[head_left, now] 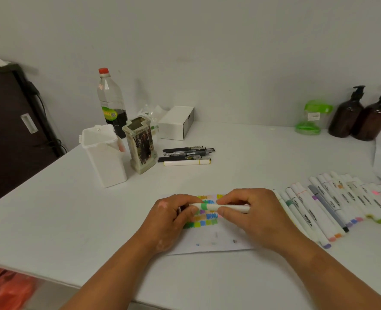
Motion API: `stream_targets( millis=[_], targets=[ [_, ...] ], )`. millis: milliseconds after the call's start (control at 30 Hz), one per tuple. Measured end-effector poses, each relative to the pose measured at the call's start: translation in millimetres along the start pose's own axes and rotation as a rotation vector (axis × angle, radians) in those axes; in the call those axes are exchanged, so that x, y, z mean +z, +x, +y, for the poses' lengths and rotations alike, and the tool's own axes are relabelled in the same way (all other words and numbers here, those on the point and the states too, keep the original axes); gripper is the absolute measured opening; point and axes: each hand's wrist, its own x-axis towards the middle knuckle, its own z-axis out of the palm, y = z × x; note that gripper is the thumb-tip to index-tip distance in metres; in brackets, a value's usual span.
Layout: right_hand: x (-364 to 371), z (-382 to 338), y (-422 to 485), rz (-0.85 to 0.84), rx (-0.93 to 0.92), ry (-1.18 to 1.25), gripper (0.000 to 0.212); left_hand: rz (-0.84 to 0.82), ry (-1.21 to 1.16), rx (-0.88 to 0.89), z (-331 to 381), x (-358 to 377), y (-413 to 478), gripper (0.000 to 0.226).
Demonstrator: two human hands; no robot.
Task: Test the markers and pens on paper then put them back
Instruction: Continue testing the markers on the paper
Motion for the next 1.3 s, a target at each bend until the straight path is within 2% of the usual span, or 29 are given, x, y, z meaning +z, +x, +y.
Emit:
stream_targets(
  millis=[67,167,233,300,400,533,667,833,933,1133,1300],
  targets=[
    [0,-4,-2,-0.052,-0.001,-0.215,0.008,0.007,0.037,0.022,0,1,0,0.019],
    [10,-13,-8,-0.159,-0.029,-0.488,0.016,0.033,-0.030,0.015,-3,0,-1,0.022],
    [11,-16,-10,-0.160,0.005,-0.477,0.015,0.074,-0.088,-0.009,-5,-2,-1,0.024],
    [4,-13,-8,-0.088,0.086,-0.459,0.012,0.114,-0.149,-0.062,-6,-5,-1,0.024],
    [-13,0,-5,-0.010,0.236,-0.594,0.016,0.138,-0.189,-0.139,-6,-6,1,0.024],
    [-18,15,-1,-0.057,0.347,-0.791,0.017,0.137,-0.175,-0.171,-5,-2,1,0.014],
    [-17,21,5,-0.085,0.380,-0.893,0.030,0.160,-0.171,-0.185,-6,-3,-1,0.013],
    [-19,10,42,-0.066,0.258,-0.796,0.016,0.149,-0.102,-0.158,-6,-2,0,0.011],
    [-4,8,81,-0.076,0.132,-0.740,0.021,0.130,-0.088,-0.156,-6,-1,0,0.008],
    [37,15,150,-0.216,-0.072,-0.747,0.031,0.131,-0.113,-0.178,-8,-1,1,0.008],
    [67,19,173,-0.209,-0.122,-0.794,0.027,0.131,-0.133,-0.178,-8,0,3,0.008]
  ],
)
